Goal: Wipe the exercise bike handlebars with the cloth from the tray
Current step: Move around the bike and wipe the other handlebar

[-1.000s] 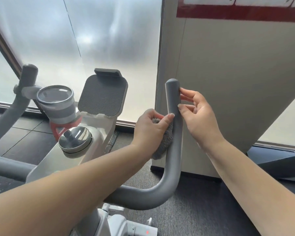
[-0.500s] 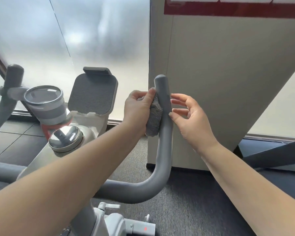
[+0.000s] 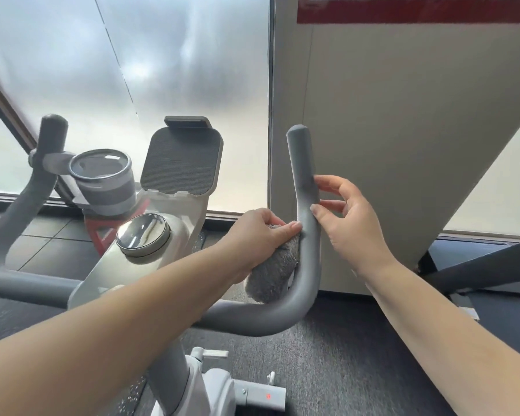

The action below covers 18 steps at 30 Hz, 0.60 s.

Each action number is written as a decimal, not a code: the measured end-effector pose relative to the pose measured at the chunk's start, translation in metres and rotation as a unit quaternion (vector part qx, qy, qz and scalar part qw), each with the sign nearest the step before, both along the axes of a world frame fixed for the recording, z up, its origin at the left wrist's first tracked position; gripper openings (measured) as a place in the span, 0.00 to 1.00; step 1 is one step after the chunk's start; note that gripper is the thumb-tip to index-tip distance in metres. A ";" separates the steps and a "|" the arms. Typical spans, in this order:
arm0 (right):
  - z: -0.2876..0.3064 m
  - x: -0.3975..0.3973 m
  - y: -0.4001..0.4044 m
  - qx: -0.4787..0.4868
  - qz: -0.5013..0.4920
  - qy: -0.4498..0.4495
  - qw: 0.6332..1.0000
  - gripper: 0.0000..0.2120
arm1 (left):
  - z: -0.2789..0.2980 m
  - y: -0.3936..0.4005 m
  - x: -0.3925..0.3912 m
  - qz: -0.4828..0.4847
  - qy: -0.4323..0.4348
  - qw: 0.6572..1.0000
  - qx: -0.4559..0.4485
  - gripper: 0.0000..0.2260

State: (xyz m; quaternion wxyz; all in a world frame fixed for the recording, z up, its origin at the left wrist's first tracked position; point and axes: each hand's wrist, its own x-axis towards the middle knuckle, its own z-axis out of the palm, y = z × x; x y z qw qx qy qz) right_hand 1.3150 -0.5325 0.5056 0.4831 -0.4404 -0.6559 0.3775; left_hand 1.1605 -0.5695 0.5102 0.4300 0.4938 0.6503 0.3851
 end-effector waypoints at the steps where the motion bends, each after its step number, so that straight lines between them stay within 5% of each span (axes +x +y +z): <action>1: -0.001 0.000 -0.003 -0.003 -0.003 -0.001 1.000 0.18 | 0.000 -0.004 -0.001 -0.010 0.030 0.999 -0.005 0.14; 13: -0.018 0.003 -0.044 -0.034 -0.044 -0.017 0.998 0.15 | 0.016 -0.030 -0.012 -0.206 0.297 0.932 -0.006 0.14; 18: -0.022 0.004 -0.060 -0.048 -0.061 -0.023 0.997 0.14 | 0.025 -0.035 -0.021 -0.290 0.340 0.895 0.022 0.11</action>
